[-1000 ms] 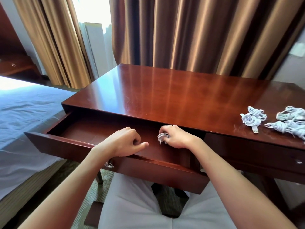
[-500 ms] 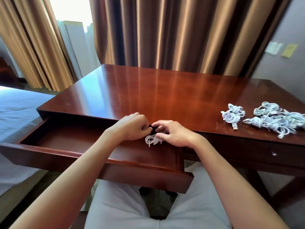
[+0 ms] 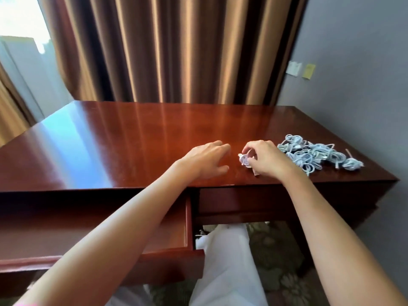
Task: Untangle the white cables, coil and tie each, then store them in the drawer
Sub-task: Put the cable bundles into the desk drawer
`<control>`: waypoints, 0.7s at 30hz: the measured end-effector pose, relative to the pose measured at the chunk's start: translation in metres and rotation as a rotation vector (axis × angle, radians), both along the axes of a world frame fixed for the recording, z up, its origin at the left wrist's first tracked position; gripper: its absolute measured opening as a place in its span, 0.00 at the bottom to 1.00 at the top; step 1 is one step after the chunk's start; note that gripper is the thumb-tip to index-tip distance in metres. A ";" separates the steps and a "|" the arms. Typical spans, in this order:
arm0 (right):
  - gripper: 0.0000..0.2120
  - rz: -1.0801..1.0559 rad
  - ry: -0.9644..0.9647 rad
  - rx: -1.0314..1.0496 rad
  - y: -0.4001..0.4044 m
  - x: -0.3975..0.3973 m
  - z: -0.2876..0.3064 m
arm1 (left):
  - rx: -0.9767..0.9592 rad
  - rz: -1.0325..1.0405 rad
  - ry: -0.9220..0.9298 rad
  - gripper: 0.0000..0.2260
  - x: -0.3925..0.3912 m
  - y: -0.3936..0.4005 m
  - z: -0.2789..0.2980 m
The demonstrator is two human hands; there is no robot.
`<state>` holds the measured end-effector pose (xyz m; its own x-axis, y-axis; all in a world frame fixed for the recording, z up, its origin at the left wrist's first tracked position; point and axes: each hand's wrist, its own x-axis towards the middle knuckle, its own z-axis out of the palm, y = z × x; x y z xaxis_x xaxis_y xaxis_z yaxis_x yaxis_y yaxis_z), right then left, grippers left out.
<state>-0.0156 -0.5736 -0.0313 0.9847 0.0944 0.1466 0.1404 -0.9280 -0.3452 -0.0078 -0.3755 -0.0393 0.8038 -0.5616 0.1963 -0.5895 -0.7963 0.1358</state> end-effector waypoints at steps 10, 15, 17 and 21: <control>0.19 -0.071 0.057 -0.089 -0.053 0.042 0.004 | 0.171 -0.211 0.013 0.26 0.049 -0.077 -0.009; 0.27 -0.074 0.143 -0.128 -0.045 0.063 -0.001 | 0.091 -0.247 0.005 0.21 0.059 -0.075 -0.022; 0.26 -0.098 0.169 -0.176 -0.041 0.069 -0.003 | 0.054 -0.248 0.007 0.19 0.061 -0.071 -0.022; 0.16 -0.136 0.158 -0.174 -0.034 0.073 -0.006 | 0.061 -0.192 -0.016 0.19 0.061 -0.054 -0.021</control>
<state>0.0572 -0.6079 -0.0372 0.9994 -0.0304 -0.0166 -0.0330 -0.9818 -0.1869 0.0534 -0.4296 -0.0604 0.6777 -0.7156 0.1692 -0.7332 -0.6753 0.0803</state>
